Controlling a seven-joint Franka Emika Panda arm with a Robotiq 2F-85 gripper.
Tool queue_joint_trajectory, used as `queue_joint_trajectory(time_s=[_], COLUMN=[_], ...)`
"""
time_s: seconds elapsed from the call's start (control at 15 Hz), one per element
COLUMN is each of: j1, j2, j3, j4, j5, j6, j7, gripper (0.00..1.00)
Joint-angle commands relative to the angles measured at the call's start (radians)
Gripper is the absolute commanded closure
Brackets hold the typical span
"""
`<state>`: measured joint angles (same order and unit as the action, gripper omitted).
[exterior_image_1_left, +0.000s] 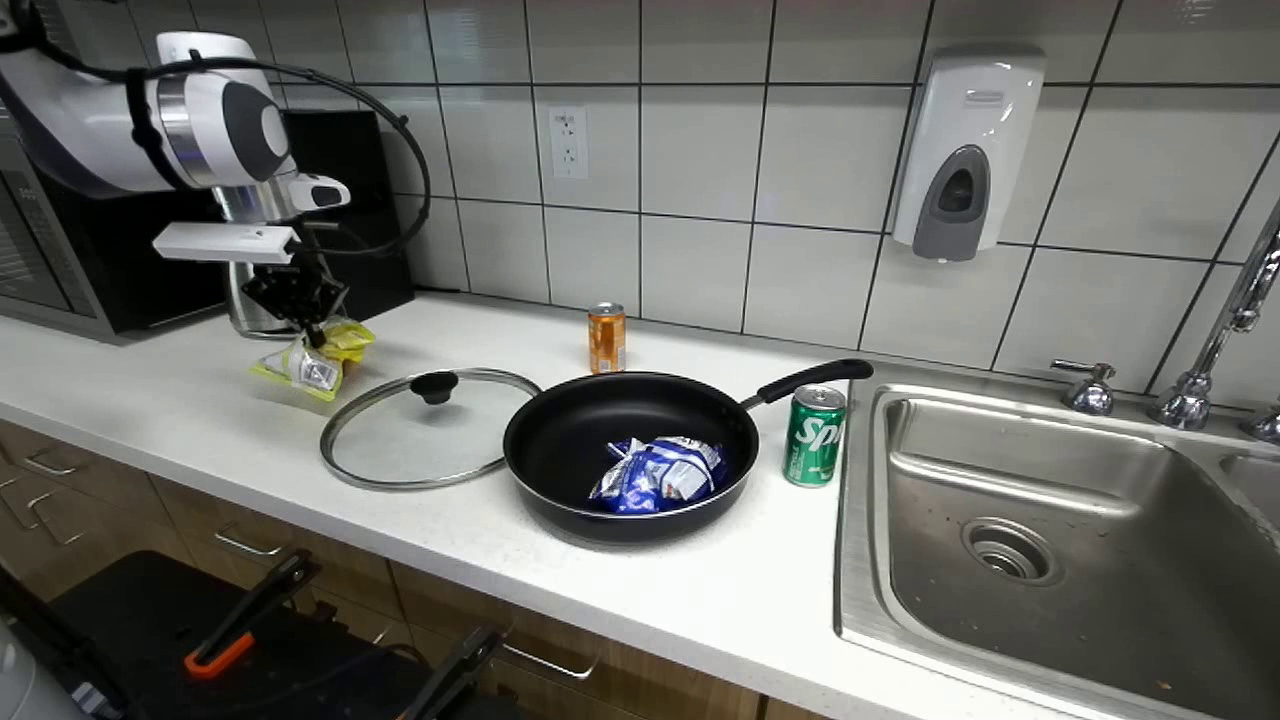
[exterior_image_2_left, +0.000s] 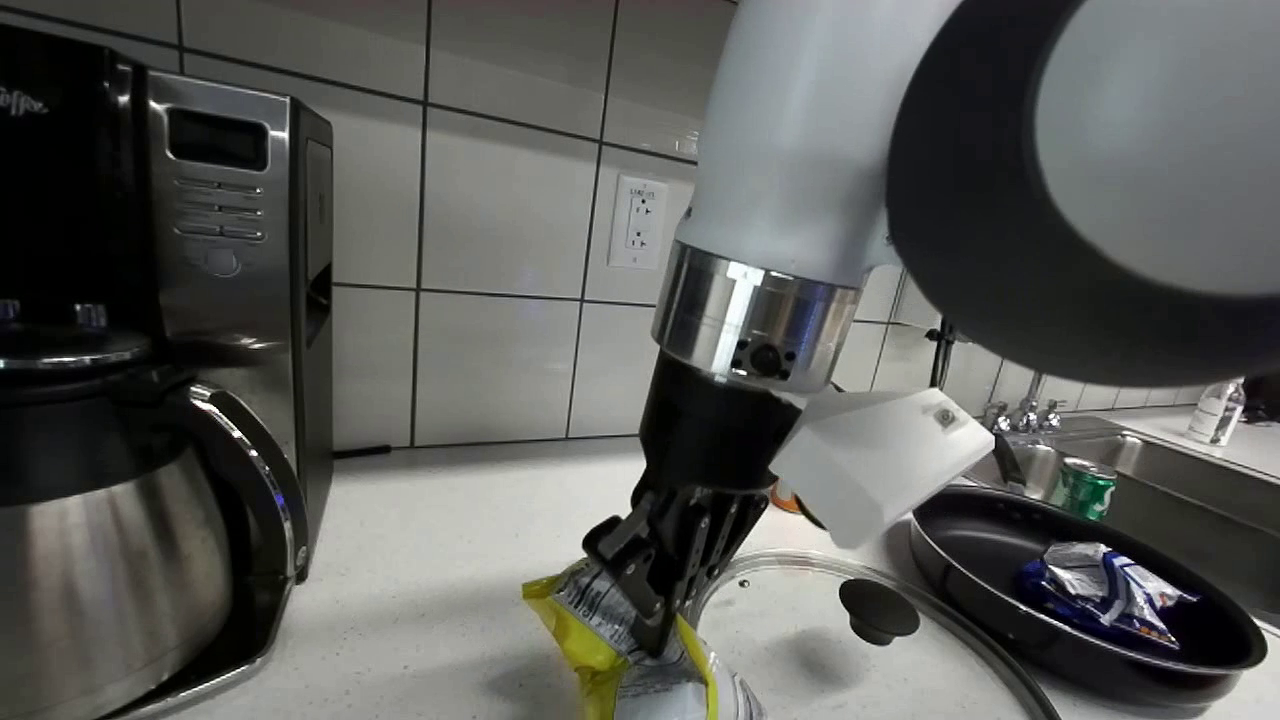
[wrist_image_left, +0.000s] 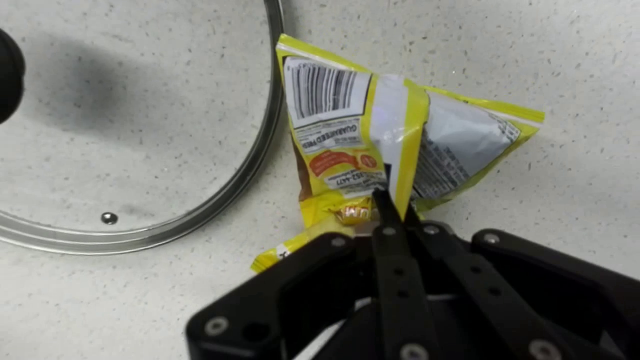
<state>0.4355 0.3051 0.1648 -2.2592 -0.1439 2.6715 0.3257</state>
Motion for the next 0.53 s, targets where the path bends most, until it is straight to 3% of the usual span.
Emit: queue_joint_trajectory(time_s=[0.0, 0.47], j1=[-0.039, -0.105], j2=[-0.096, -0.192], j3=[0.016, 0.016], j4=[-0.036, -0.075], j5=[0.018, 0.039], j6=[-0.063, -0.161], j7=[-0.028, -0.040], gripper=[1.00, 1.00])
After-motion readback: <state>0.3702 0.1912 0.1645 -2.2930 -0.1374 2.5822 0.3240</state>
